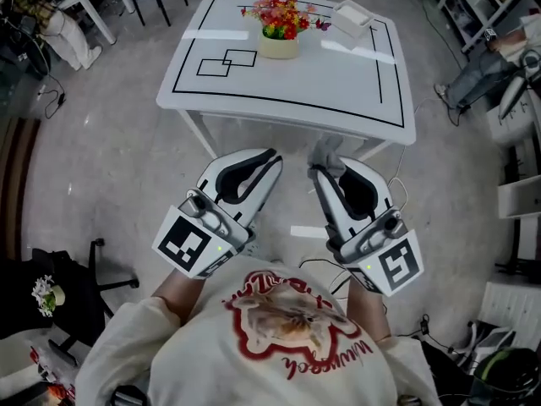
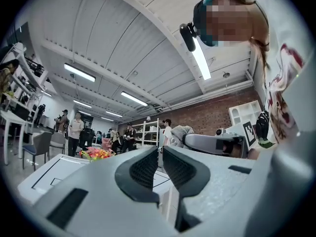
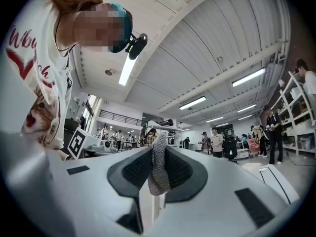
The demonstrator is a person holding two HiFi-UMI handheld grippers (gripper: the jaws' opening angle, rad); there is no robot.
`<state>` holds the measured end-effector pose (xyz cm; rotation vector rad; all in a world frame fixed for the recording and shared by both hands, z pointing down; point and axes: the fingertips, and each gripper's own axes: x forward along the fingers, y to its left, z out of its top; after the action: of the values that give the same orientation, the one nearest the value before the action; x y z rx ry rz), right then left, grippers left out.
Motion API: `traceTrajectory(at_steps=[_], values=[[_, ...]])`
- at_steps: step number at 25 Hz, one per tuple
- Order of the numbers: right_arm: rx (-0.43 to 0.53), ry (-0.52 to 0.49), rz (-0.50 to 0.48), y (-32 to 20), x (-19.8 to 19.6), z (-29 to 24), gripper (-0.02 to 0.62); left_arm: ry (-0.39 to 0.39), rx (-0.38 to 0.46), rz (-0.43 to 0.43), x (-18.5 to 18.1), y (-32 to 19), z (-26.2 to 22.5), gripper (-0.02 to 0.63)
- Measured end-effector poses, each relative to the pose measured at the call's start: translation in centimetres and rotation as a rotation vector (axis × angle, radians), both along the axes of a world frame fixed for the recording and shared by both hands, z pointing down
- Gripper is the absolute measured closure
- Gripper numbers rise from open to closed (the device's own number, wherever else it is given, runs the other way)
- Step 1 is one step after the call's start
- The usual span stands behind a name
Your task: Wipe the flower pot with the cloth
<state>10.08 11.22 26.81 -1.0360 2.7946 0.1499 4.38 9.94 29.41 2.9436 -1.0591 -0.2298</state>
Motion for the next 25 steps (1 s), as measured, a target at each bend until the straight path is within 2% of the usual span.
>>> traceTrajectory(at_steps=[6, 11, 16, 20, 25], values=[[-0.016, -0.027, -0.049, 7.0, 0.5, -0.6, 0.532, -0.005, 0.008, -0.054, 0.5, 7.7, -1.1, 0.568], [0.014, -0.019, -0.092, 10.3, -0.5, -1.8, 0.532, -0.006, 0.018, -0.085, -0.4, 11.0, -2.1, 0.568], [0.017, 0.0, -0.107, 12.7, -1.9, -2.7, 0.532, 0.012, 0.037, -0.063, -1.3, 13.4, -3.4, 0.568], [0.041, 0.008, -0.085, 15.1, -3.9, -3.7, 0.532, 0.013, 0.063, -0.063, -3.8, 15.8, -4.2, 0.568], [0.041, -0.01, -0.031, 19.6, -7.9, -3.8, 0.531, -0.001, 0.066, -0.06, -9.0, 20.9, -3.8, 0.568]])
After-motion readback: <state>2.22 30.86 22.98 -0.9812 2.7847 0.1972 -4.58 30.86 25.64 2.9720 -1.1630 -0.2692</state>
